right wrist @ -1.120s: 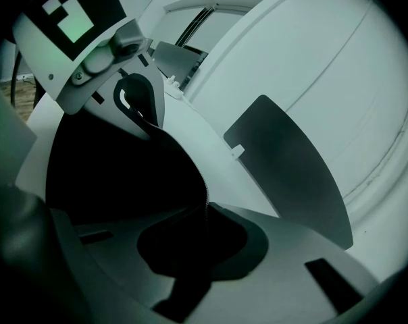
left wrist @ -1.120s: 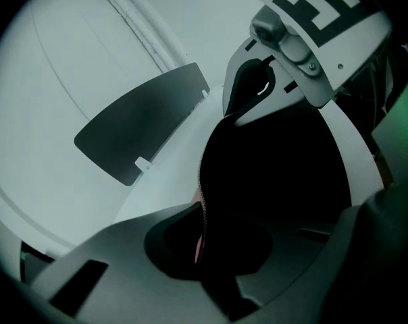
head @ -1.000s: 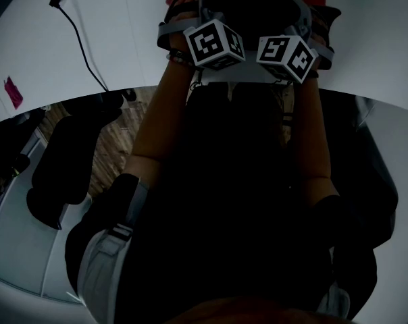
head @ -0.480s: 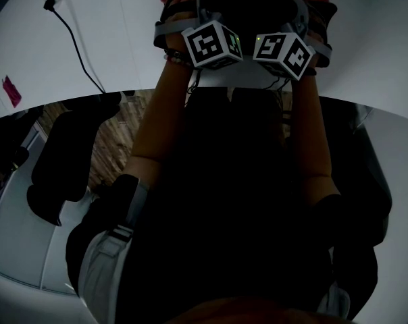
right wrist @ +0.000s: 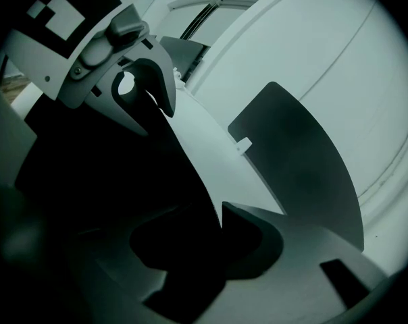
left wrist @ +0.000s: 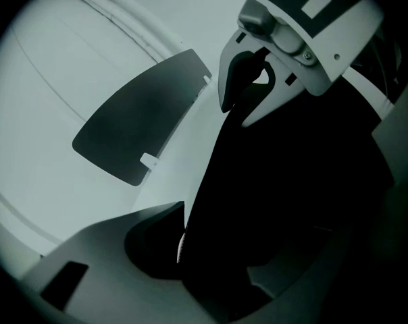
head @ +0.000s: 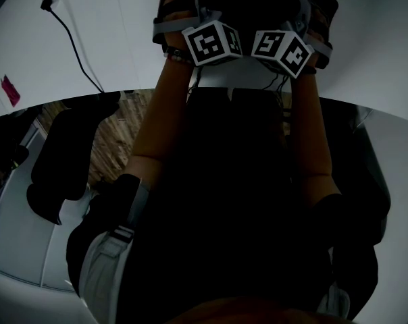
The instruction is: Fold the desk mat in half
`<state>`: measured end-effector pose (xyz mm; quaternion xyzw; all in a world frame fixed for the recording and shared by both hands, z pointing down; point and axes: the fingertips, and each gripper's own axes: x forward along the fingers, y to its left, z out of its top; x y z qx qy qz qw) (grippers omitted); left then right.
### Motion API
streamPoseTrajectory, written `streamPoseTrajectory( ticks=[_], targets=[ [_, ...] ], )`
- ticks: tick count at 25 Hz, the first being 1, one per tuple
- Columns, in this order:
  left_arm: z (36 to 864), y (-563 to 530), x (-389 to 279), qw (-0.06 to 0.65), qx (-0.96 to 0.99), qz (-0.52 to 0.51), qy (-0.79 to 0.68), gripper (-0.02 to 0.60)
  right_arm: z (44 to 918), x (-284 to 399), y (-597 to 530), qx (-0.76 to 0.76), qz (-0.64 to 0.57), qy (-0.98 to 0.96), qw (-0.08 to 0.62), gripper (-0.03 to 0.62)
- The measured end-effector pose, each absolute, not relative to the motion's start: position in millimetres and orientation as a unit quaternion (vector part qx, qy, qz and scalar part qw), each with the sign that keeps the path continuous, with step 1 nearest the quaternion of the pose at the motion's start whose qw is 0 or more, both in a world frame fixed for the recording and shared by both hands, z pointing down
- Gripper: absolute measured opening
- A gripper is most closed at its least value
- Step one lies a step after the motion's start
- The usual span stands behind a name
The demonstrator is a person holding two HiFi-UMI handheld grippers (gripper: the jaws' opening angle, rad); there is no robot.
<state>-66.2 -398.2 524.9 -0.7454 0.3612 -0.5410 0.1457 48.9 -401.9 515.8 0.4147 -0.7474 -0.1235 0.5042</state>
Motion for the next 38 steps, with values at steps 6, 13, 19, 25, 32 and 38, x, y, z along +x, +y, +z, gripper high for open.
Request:
streamPoseTrajectory(
  ticks=[6,13,19,25,32,38],
  targets=[
    [522.8,-403.2,-70.3,0.142,-0.745,-0.531,0.378,0.213,517.5,50.6,-404.0,0.421,-0.107,-0.753,0.494,0.233],
    [520.2,-405.6,-71.0,0.144,-0.742,-0.526,0.391,0.235,516.3,50.9,-402.8,0.425,-0.121,-0.747,0.497,0.233],
    [520.9,-404.4,-70.9,0.144,-0.743,-0.521,0.393,0.233,517.0,51.2,-401.6,0.425,-0.122,-0.747,0.496,0.233],
    [521.7,-404.1,-72.1,0.131,-0.748,-0.519,0.392,0.235,516.1,51.0,-402.0,0.422,-0.118,-0.748,0.499,0.233],
    [509.1,-405.3,-74.0,0.120,-0.752,-0.510,0.400,0.238,489.7,50.7,-404.1,0.434,-0.113,-0.751,0.486,0.235],
    [489.8,-393.9,-75.6,0.099,-0.758,-0.503,0.402,0.238,448.8,48.3,-396.8,0.443,-0.113,-0.757,0.467,0.236]
  ],
)
